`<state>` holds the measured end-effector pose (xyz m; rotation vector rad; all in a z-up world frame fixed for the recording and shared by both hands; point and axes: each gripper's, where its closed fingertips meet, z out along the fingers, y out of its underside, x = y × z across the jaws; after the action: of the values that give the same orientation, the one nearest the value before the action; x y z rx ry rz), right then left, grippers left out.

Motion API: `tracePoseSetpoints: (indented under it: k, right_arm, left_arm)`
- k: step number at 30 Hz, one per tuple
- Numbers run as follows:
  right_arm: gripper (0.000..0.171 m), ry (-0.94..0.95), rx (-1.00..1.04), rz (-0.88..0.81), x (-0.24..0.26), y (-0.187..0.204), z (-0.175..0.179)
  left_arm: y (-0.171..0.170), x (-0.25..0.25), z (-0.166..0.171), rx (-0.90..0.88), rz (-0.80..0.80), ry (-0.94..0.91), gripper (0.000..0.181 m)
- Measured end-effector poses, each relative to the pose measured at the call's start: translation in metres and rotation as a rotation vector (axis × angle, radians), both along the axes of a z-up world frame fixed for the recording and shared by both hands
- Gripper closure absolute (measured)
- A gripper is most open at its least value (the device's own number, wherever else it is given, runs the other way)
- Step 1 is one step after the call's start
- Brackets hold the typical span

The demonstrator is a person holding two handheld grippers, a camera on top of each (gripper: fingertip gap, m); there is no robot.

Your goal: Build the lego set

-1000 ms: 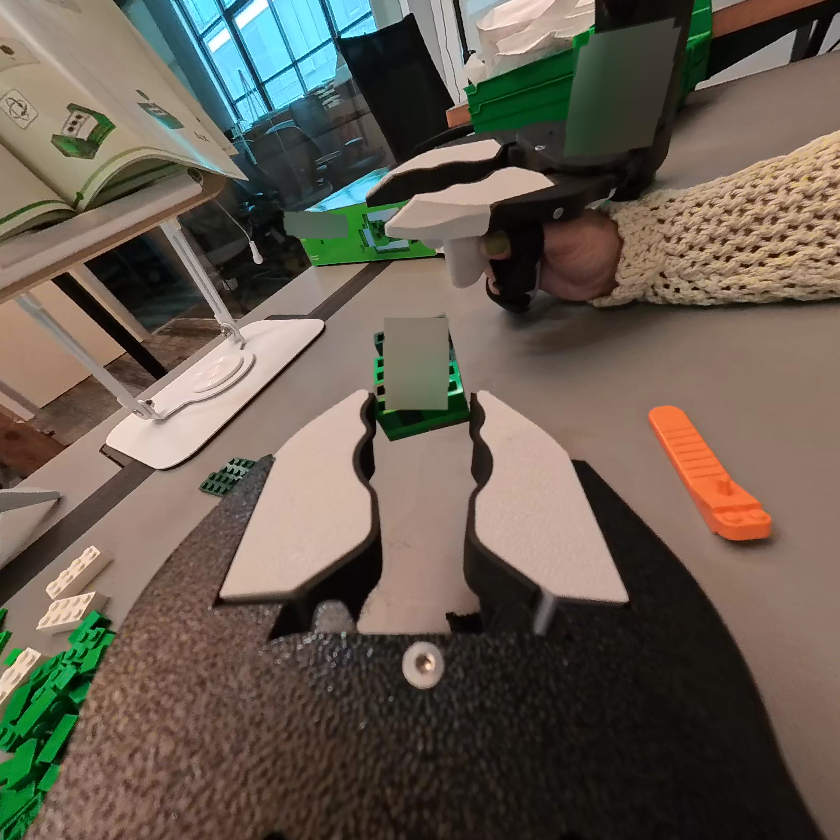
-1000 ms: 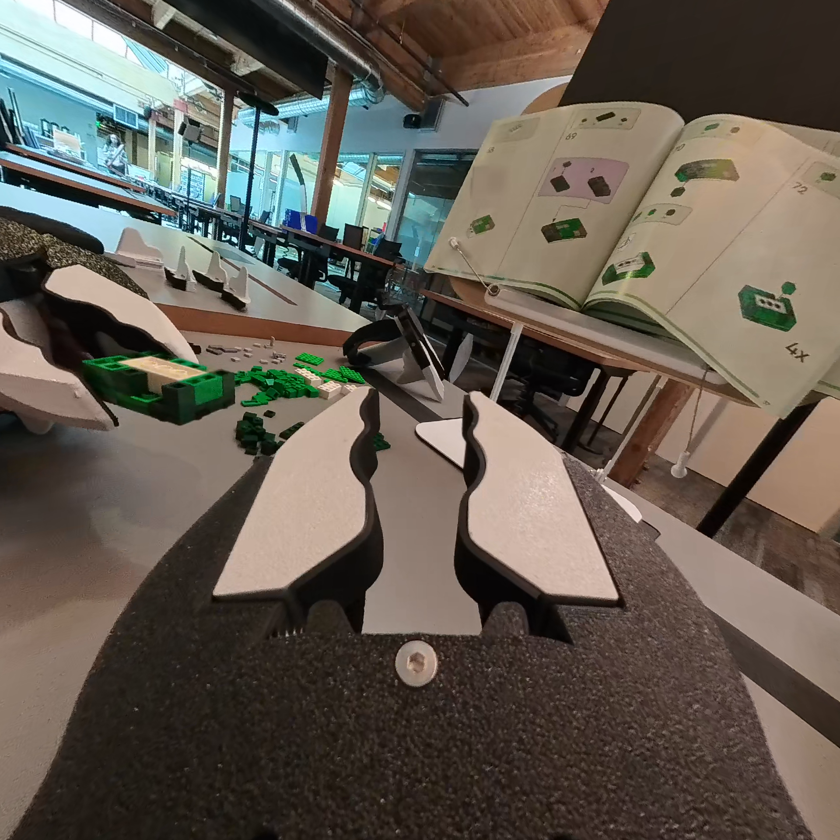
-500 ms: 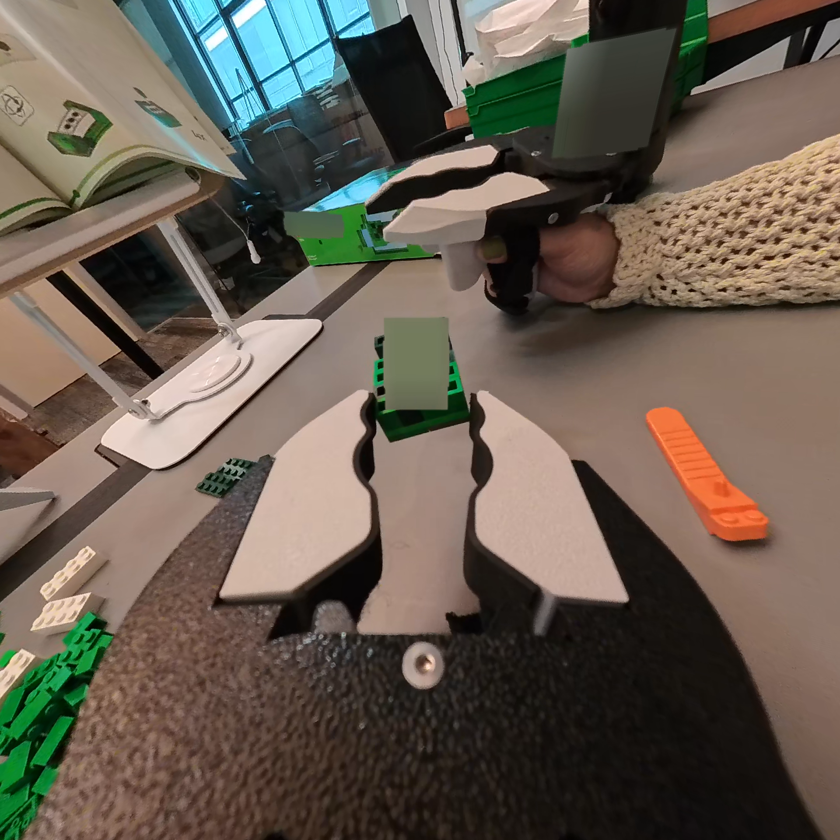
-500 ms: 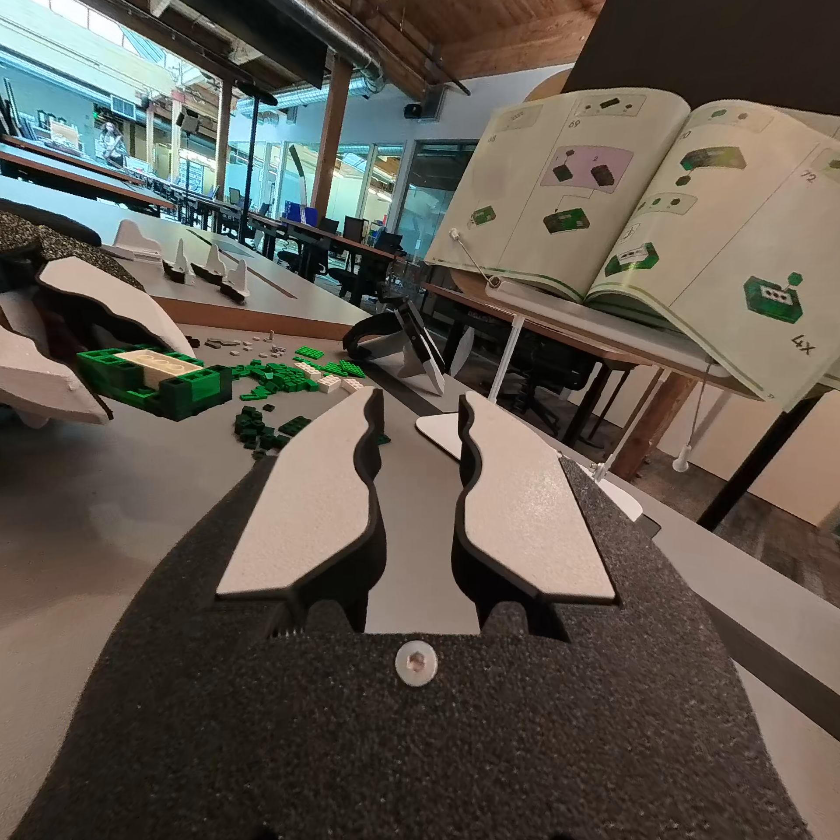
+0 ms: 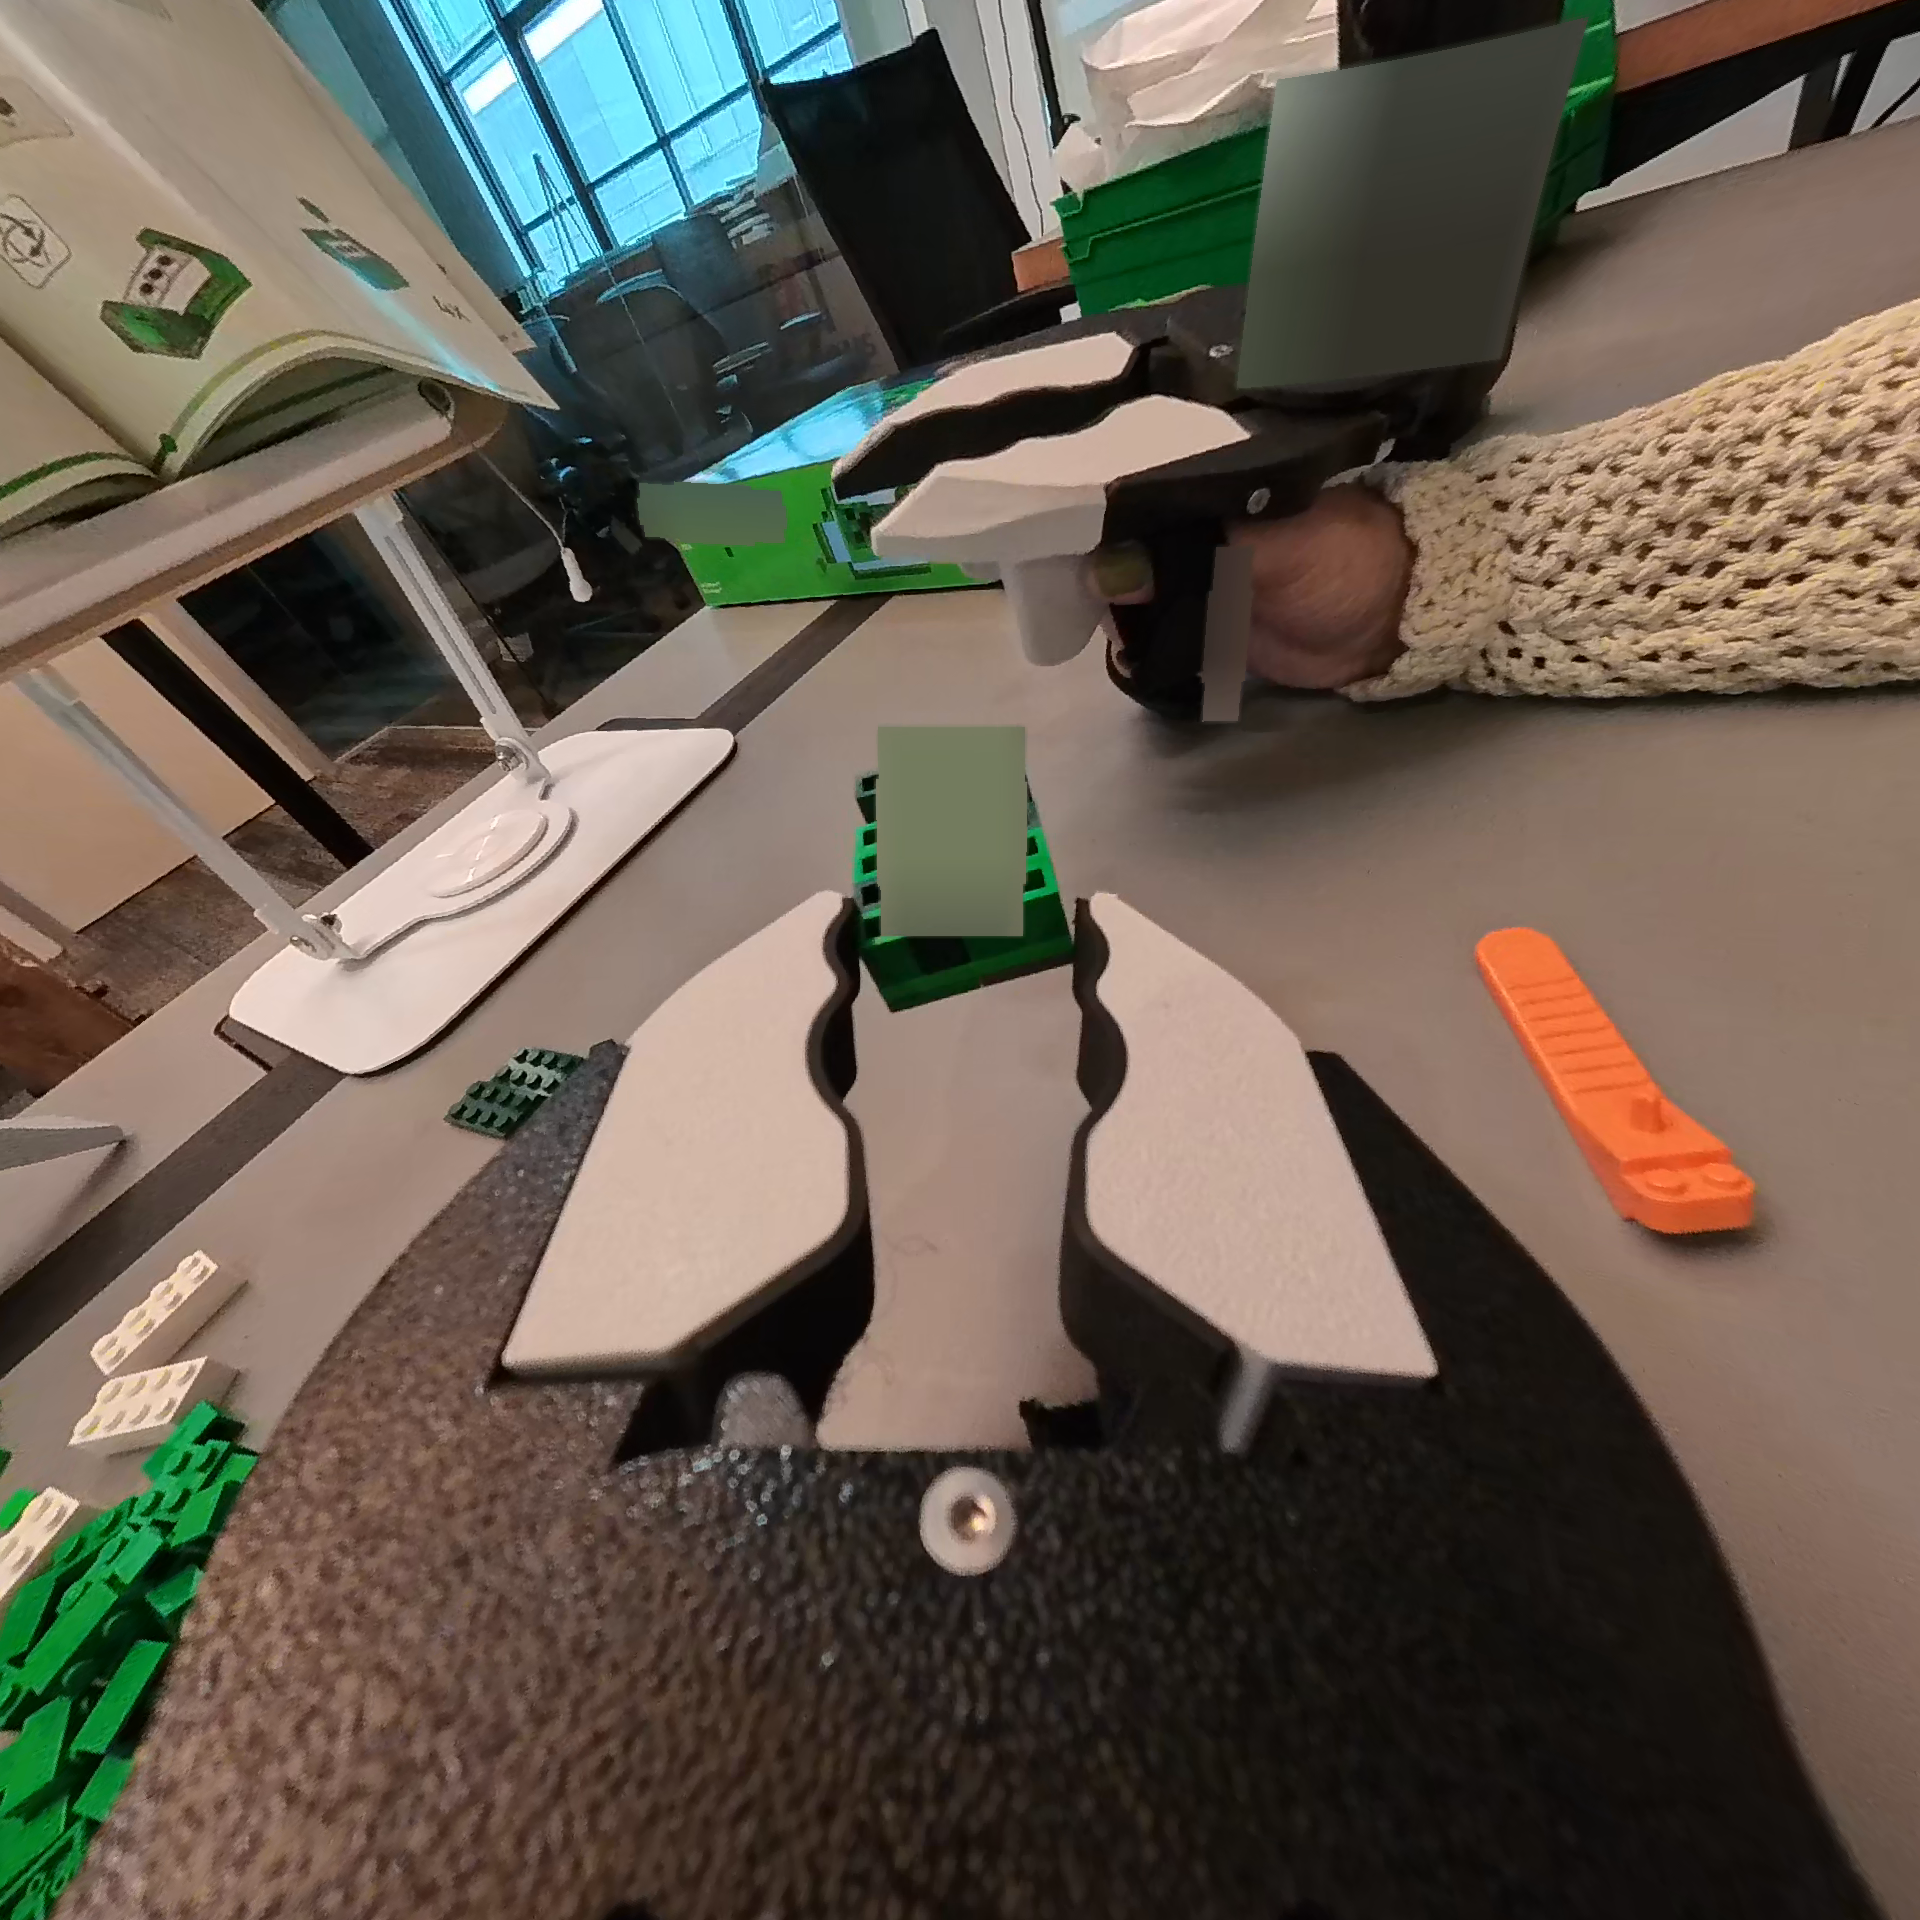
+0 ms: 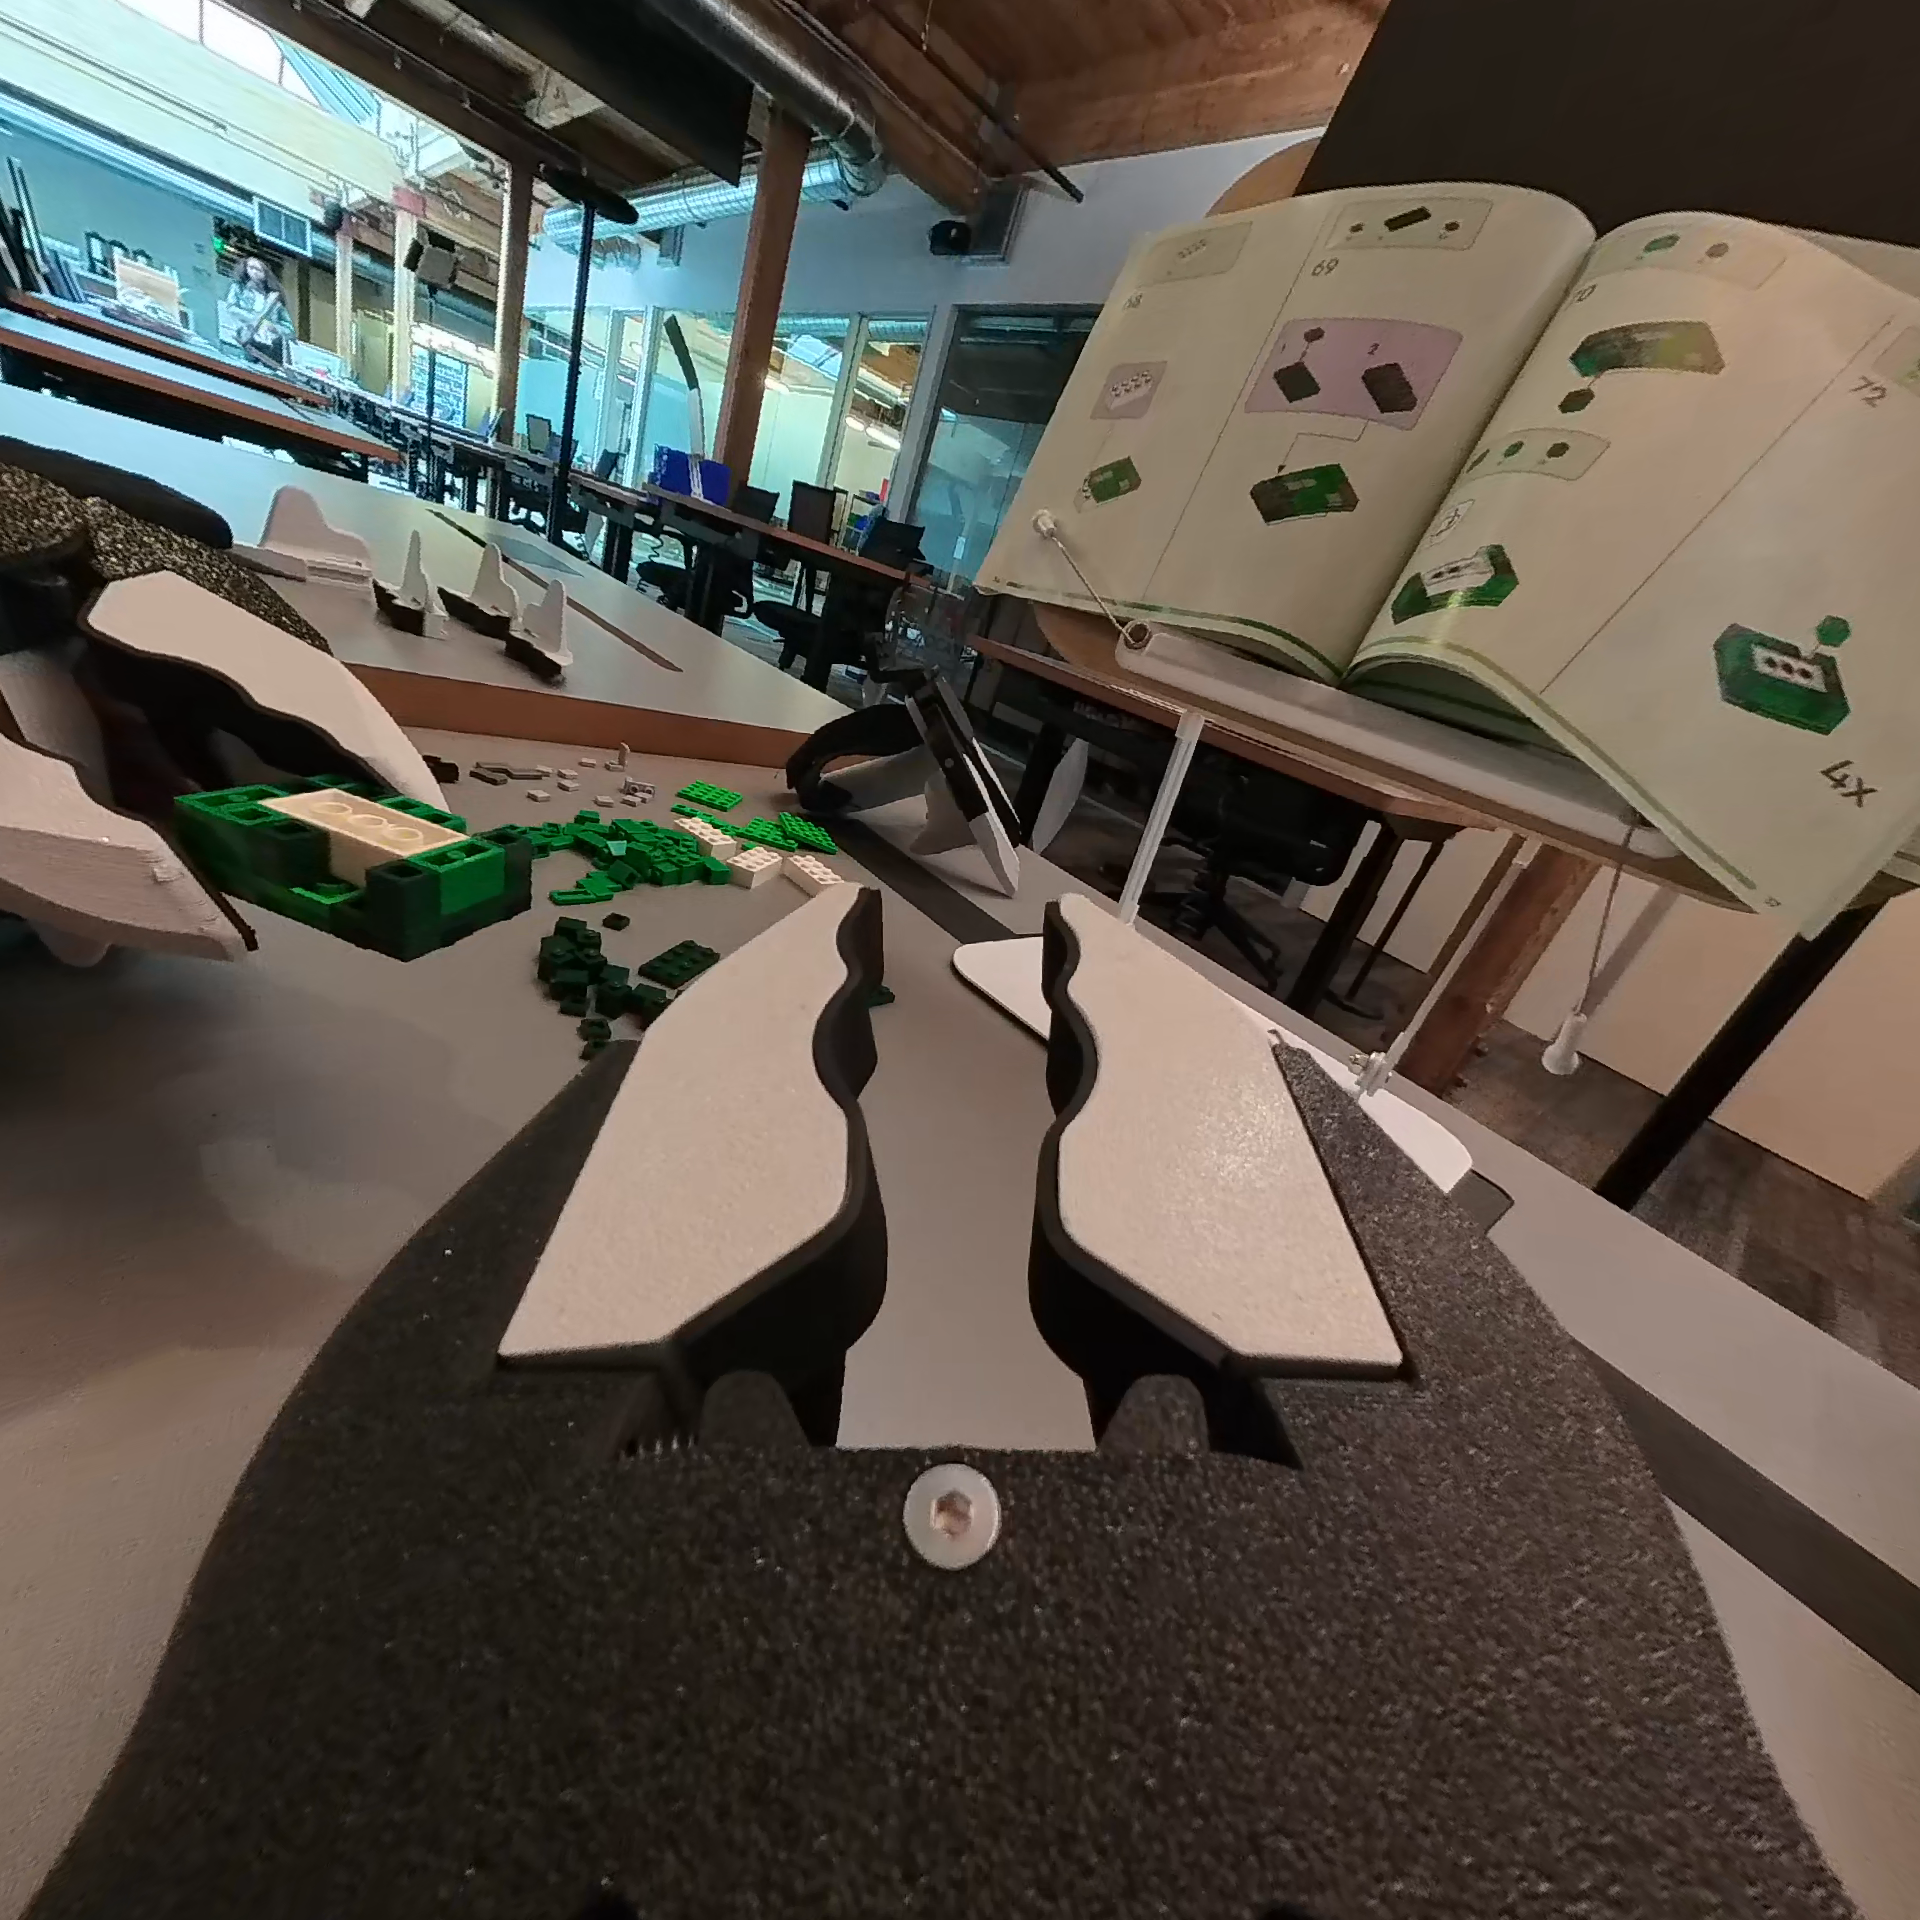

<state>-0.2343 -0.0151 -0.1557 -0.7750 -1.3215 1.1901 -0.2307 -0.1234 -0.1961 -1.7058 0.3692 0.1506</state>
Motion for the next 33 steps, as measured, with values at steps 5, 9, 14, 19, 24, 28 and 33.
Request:
tracePoseSetpoints:
  k: [5,9,14,19,24,28,33]
  right_arm:
    - [0.143,-0.003,0.0,0.001,-0.0003,-0.0002,-0.0005]
    - [0.143,-0.006,0.001,0.001,-0.0006,-0.0003,-0.001]
    - [0.143,-0.008,0.002,0.001,-0.001,-0.0005,-0.0015]
    - [0.143,-0.01,0.004,-0.001,-0.0013,-0.0005,-0.0018]
    - [0.144,-0.012,0.006,-0.001,-0.0015,-0.0007,-0.0022]
    - [0.144,-0.013,0.007,-0.002,-0.0017,-0.0007,-0.0024]
    - [0.144,-0.015,0.008,-0.003,-0.0017,-0.0006,-0.0026]
  left_arm:
    - [0.0,0.0003,-0.0002,-0.001,-0.001,0.002,0.142]
    - [0.0,0.0004,-0.0002,-0.001,-0.002,0.002,0.142]
    - [0.0,0.0006,-0.0005,-0.002,-0.003,0.003,0.142]
    - [-0.0001,0.0009,-0.0004,0.0,-0.004,0.005,0.142]
    - [0.0002,0.0005,-0.0002,0.003,-0.001,0.008,0.142]
    - [0.0001,0.0002,-0.0001,0.004,0.001,0.007,0.142]
    - [0.0,0.0006,-0.0005,0.003,0.0,0.01,0.142]
